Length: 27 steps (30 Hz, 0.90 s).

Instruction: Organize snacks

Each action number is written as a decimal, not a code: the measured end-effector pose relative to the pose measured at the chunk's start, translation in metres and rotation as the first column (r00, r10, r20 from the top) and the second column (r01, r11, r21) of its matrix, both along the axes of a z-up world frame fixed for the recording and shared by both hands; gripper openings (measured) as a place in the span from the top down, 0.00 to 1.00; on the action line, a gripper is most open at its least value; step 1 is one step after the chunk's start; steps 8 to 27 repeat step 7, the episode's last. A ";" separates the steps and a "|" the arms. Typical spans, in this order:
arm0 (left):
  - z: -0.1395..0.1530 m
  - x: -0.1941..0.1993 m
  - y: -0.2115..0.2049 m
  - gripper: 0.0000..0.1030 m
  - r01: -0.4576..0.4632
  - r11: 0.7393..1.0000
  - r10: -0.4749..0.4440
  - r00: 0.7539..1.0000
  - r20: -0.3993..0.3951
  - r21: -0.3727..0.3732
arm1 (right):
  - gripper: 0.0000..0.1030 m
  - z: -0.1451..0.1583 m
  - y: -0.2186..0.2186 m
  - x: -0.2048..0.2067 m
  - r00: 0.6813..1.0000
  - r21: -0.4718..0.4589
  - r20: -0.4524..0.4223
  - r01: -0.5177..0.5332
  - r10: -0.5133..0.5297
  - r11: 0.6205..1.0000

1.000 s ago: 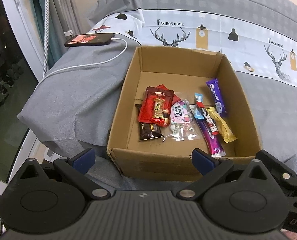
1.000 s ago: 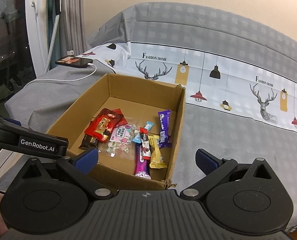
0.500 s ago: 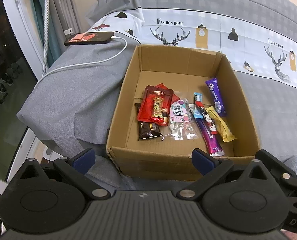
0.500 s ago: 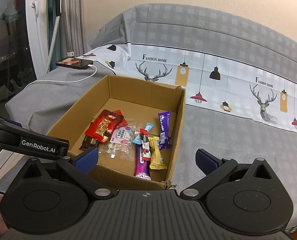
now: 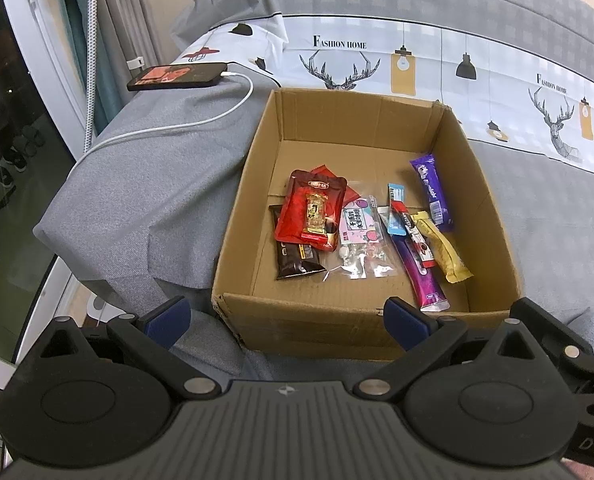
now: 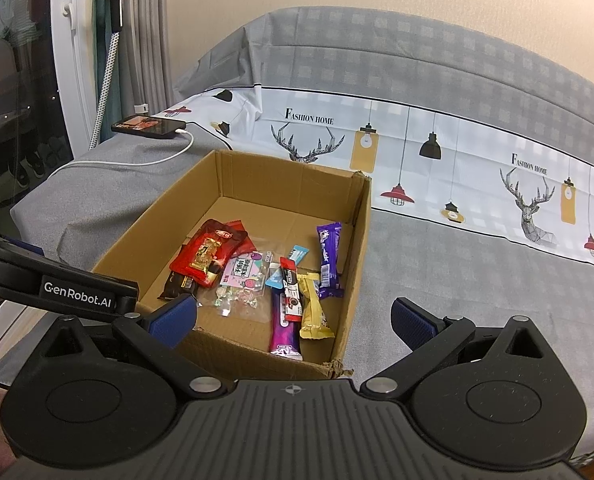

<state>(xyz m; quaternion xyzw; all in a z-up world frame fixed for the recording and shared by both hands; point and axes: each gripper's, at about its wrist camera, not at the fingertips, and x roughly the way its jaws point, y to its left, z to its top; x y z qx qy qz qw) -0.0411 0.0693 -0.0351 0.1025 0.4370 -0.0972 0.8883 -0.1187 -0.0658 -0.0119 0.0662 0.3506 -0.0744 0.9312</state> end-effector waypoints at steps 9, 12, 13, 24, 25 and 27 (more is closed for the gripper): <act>-0.002 0.001 -0.004 0.00 0.000 1.000 0.000 1.000 0.000 0.010 | 0.00 -0.003 -0.001 0.001 1.000 0.013 -0.008 0.002 -0.002 1.000; -0.002 0.001 -0.004 0.00 0.000 1.000 0.000 1.000 0.000 0.010 | 0.00 -0.003 -0.001 0.001 1.000 0.013 -0.008 0.002 -0.002 1.000; -0.002 0.001 -0.004 0.00 0.000 1.000 0.000 1.000 0.000 0.010 | 0.00 -0.003 -0.001 0.001 1.000 0.013 -0.008 0.002 -0.002 1.000; -0.002 0.001 -0.004 0.00 0.000 1.000 0.000 1.000 0.000 0.010 | 0.00 -0.003 -0.001 0.001 1.000 0.013 -0.008 0.002 -0.002 1.000; -0.002 0.001 -0.004 0.00 0.000 1.000 0.000 1.000 0.000 0.010 | 0.00 -0.003 -0.001 0.001 1.000 0.013 -0.008 0.002 -0.002 1.000; -0.002 0.001 -0.004 0.00 0.000 1.000 0.000 1.000 0.000 0.010 | 0.00 -0.003 -0.001 0.001 1.000 0.013 -0.008 0.002 -0.002 1.000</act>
